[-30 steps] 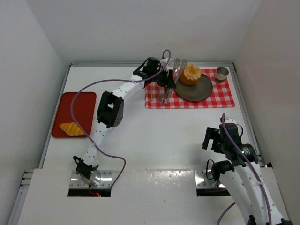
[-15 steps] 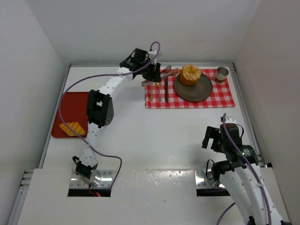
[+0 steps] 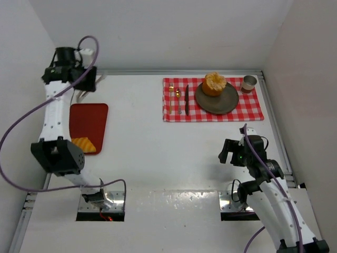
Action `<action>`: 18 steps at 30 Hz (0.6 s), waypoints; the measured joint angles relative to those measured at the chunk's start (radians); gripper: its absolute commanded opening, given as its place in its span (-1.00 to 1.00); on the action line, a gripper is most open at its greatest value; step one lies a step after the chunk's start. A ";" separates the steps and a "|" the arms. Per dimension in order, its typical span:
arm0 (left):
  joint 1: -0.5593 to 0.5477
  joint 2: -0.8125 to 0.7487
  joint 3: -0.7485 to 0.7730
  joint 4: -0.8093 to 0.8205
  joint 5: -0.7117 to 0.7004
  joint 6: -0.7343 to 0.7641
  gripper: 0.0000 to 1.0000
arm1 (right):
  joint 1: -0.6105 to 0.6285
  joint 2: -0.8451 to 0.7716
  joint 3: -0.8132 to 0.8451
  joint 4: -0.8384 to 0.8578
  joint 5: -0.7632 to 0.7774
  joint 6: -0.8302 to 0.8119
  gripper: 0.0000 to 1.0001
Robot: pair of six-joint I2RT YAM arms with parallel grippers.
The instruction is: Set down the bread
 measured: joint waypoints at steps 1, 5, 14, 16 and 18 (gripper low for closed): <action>0.049 -0.040 -0.051 -0.028 -0.031 0.009 0.02 | 0.000 0.013 -0.010 0.023 -0.021 0.000 0.93; 0.218 -0.216 -0.301 -0.145 -0.125 0.045 0.04 | 0.000 0.083 -0.030 0.106 -0.098 -0.005 0.90; 0.524 -0.436 -0.521 -0.314 -0.111 0.183 0.10 | 0.001 0.275 0.021 0.178 -0.254 -0.056 0.90; 0.566 -0.457 -0.535 -0.317 -0.097 0.218 0.10 | 0.001 0.283 0.031 0.188 -0.277 -0.060 0.90; 0.602 -0.472 -0.563 -0.323 -0.090 0.252 0.10 | 0.001 0.283 0.032 0.195 -0.290 -0.061 0.90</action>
